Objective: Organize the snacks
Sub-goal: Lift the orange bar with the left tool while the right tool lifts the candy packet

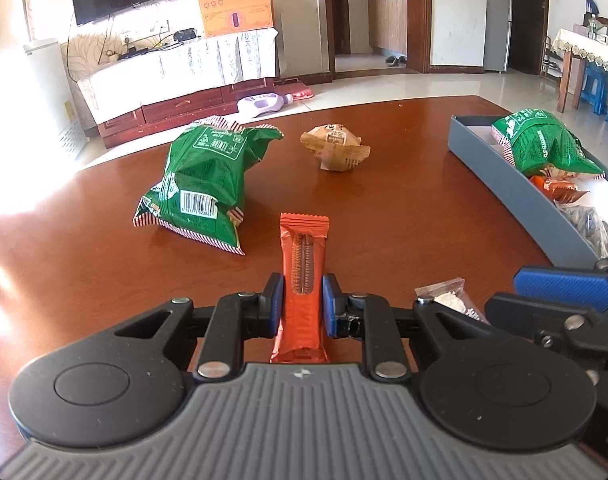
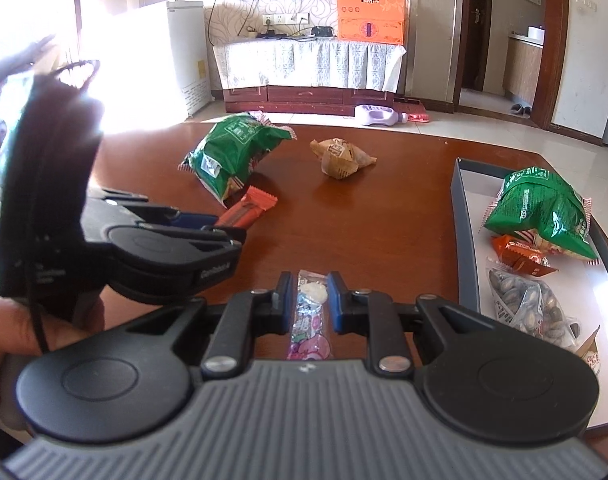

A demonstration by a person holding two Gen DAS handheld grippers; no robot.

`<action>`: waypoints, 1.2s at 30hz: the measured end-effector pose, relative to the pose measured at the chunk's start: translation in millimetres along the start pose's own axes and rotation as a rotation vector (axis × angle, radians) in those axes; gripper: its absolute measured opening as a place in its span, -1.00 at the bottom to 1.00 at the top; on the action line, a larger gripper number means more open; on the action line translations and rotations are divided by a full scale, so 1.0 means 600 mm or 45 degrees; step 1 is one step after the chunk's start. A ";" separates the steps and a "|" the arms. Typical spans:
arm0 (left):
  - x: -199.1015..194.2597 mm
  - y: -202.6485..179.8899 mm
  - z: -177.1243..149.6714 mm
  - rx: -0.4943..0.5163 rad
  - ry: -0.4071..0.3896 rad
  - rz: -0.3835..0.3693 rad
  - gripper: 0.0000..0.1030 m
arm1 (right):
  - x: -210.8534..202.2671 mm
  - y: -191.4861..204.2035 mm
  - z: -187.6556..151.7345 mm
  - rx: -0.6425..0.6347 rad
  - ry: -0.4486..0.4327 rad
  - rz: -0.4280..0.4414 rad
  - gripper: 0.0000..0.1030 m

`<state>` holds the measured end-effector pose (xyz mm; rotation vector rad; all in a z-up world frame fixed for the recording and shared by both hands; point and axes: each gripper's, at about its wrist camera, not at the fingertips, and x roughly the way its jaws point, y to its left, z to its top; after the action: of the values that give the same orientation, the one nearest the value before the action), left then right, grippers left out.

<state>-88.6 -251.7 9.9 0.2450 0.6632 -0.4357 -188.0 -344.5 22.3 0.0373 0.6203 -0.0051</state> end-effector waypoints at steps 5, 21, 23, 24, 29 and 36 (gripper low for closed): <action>0.005 0.004 0.002 -0.020 0.005 -0.002 -0.53 | -0.012 -0.003 0.005 0.004 -0.032 0.002 -0.59; 0.012 0.032 -0.006 -0.062 0.048 0.021 -0.53 | 0.054 -0.009 -0.021 0.068 0.169 0.022 -0.40; 0.013 0.035 -0.008 -0.063 0.056 0.018 -0.53 | 0.063 0.000 -0.021 0.017 0.178 0.014 -0.41; 0.013 0.036 -0.008 -0.064 0.058 0.018 -0.53 | 0.064 0.007 -0.023 -0.019 0.172 0.001 -0.47; 0.008 0.041 -0.008 -0.069 0.052 0.011 -0.52 | 0.049 0.035 -0.020 -0.138 0.123 0.004 -0.67; 0.004 0.041 -0.004 -0.079 0.043 0.007 -0.53 | 0.022 0.018 -0.007 -0.089 0.051 -0.002 -0.67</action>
<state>-76.6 -230.2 8.6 0.1956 0.7076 -0.4061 -179.7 -333.2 11.7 -0.0306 0.6602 0.0160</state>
